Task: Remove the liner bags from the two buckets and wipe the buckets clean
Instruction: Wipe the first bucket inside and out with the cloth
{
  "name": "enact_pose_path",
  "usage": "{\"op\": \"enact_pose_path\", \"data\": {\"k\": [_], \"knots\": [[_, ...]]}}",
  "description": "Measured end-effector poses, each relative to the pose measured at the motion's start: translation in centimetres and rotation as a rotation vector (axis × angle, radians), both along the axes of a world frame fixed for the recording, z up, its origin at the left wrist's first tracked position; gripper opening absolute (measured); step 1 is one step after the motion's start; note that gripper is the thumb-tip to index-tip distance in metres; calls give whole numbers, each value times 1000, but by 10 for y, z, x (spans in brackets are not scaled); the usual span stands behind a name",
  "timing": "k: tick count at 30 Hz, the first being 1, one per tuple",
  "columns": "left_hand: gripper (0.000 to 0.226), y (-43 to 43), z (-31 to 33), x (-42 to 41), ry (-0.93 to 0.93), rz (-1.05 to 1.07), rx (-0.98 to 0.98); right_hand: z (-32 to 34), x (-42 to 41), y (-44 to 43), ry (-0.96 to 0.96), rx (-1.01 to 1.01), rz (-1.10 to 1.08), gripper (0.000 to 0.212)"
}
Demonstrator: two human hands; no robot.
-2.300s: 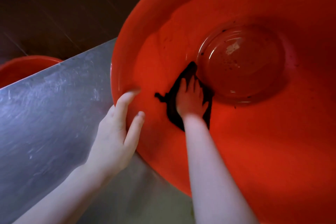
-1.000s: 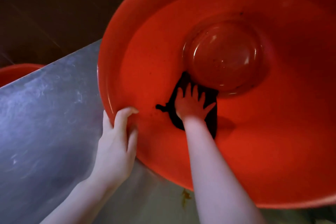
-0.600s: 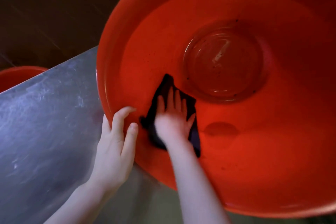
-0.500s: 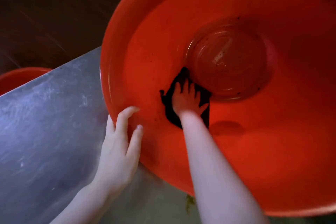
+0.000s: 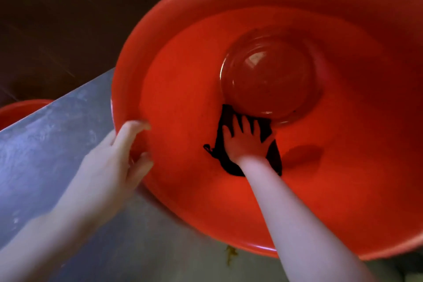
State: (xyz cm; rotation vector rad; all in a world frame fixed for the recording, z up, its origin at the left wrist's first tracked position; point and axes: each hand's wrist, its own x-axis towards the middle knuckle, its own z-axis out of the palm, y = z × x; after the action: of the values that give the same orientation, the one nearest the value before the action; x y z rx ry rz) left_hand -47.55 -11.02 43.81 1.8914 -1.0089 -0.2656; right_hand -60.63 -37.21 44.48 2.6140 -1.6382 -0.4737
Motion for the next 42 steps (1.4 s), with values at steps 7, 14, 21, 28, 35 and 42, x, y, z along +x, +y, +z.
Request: {"op": "enact_pose_path", "data": {"k": [7, 14, 21, 28, 35, 42], "knots": [[45, -4, -27, -60, 238, 8, 12, 3, 5, 26, -12, 13, -58, 58], [50, 3, -32, -42, 264, -73, 20, -20, 8, 140, -270, -21, 184, 67], [26, -3, -31, -45, 270, -59, 20, -15, 52, 4, -269, 30, -219, 57], [24, -1, -22, -43, 287, -89, 70, -24, 23, 108, -292, -38, 201, 62], [39, 4, -15, -43, 339, -103, 92, -20, 52, 53, -378, 70, -101, 57], [41, 7, 29, 12, -157, 118, -2, -23, 56, 16, -314, 30, -135, 59]]}}
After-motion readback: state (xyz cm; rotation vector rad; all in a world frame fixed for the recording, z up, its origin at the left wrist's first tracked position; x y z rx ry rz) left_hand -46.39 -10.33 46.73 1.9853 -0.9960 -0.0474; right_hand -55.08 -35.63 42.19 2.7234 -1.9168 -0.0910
